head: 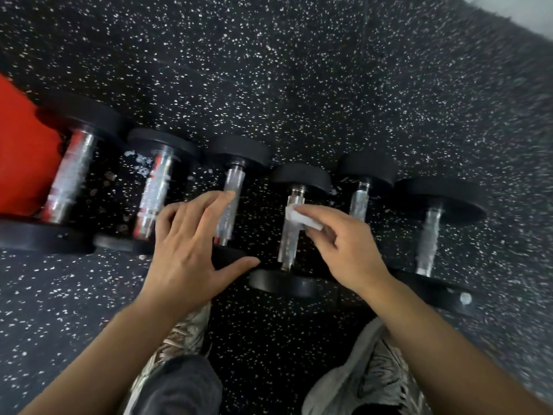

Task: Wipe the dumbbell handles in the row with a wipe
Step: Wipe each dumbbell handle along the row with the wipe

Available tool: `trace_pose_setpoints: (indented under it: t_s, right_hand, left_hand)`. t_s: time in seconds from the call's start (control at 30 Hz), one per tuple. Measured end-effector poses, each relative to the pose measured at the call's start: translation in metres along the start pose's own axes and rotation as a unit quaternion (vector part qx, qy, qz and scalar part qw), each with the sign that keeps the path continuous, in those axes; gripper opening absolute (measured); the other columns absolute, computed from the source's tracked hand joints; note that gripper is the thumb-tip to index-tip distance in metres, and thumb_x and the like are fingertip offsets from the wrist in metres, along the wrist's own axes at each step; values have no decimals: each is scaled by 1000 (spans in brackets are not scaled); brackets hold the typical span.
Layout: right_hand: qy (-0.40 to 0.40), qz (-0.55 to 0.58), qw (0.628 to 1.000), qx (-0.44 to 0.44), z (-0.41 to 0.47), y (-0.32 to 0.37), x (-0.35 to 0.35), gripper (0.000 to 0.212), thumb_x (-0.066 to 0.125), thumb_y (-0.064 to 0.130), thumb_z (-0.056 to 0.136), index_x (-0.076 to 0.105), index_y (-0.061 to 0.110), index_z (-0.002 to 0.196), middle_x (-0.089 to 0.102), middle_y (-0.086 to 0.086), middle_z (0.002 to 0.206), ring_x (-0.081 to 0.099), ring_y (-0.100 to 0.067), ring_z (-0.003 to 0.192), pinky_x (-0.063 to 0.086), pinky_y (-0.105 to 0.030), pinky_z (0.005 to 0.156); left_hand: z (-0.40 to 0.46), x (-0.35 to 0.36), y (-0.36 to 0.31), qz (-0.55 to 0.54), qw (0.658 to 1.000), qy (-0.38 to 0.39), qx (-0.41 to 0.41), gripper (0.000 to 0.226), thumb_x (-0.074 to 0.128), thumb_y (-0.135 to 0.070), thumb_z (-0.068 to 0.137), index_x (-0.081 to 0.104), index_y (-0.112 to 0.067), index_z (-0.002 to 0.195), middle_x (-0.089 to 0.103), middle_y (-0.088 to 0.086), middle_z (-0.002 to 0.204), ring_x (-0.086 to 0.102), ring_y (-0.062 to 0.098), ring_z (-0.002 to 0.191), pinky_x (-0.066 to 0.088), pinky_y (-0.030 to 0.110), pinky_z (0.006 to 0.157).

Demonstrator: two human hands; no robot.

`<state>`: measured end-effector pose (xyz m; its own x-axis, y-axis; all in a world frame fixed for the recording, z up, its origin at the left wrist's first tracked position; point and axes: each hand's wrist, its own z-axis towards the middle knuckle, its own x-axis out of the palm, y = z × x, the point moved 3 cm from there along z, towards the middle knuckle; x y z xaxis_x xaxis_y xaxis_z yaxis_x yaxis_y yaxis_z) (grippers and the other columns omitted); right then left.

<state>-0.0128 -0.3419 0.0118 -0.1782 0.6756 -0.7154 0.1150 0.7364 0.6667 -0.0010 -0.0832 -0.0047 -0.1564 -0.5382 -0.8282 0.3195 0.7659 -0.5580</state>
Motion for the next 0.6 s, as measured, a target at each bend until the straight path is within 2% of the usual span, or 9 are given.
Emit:
trace_pose_setpoints:
  t_s: [0.07, 0.1, 0.2, 0.27, 0.37, 0.43, 0.53, 0.6]
  right_hand:
    - [-20, -59, 998, 23, -6, -13, -14, 31, 67, 19, 96, 65, 33, 123, 61, 26, 72, 56, -5, 57, 37, -13, 52]
    - [-24, -85, 996, 27, -8, -17, -17, 28, 66, 22, 96, 64, 35, 121, 62, 21, 71, 56, -7, 56, 39, -16, 51]
    - [-14, -93, 995, 38, -5, -24, -11, 28, 65, 22, 96, 66, 35, 121, 74, 14, 99, 67, -8, 75, 56, -32, 67]
    - [1, -68, 997, 32, 0, -20, 1, 27, 62, 25, 97, 68, 34, 122, 73, 13, 109, 68, -10, 86, 58, -38, 76]
    - [-1, -14, 999, 42, 5, -10, 15, 27, 57, 45, 99, 72, 37, 119, 70, 18, 105, 65, -3, 93, 55, -32, 83]
    - [-21, 5, 998, 62, 4, -7, 20, 26, 57, 51, 97, 75, 38, 111, 67, 19, 95, 61, -2, 84, 54, -32, 77]
    - [-31, -18, 995, 98, 6, -9, 25, 14, 64, 43, 95, 68, 38, 107, 65, 17, 90, 60, -3, 75, 55, -38, 74]
    - [-37, -17, 991, 128, 8, -11, 25, 25, 69, 37, 93, 59, 36, 116, 68, 17, 96, 63, -5, 79, 56, -38, 78]
  left_hand:
    - [4, 4, -6, 7, 1000, 5, 23, 96, 61, -76, 81, 42, -15, 153, 51, 6, 150, 51, 26, 133, 25, 46, 117]
    - [5, 6, -8, 9, 999, 7, 32, 96, 61, -76, 81, 42, -15, 153, 51, 6, 150, 52, 26, 132, 27, 49, 116]
    - [7, 11, -16, 7, 999, 17, 44, 97, 61, -78, 82, 40, -16, 154, 51, 7, 150, 53, 27, 133, 29, 52, 115]
    - [5, 12, -21, 6, 998, 28, 48, 97, 59, -79, 83, 40, -16, 155, 50, 5, 151, 52, 25, 135, 27, 49, 117]
    - [0, 13, -30, 0, 998, 35, 43, 98, 61, -78, 82, 39, -17, 155, 50, 3, 151, 51, 23, 135, 27, 47, 116]
    - [-3, 13, -34, -6, 999, 36, 38, 98, 60, -79, 81, 39, -18, 155, 49, 2, 151, 52, 23, 134, 30, 49, 116]
    - [-7, 17, -39, -7, 999, 39, 35, 97, 58, -80, 82, 37, -20, 156, 49, 1, 151, 50, 23, 136, 29, 47, 116]
    - [-6, 21, -41, -8, 999, 38, 32, 97, 58, -79, 82, 37, -20, 155, 49, 1, 150, 50, 22, 136, 27, 45, 116]
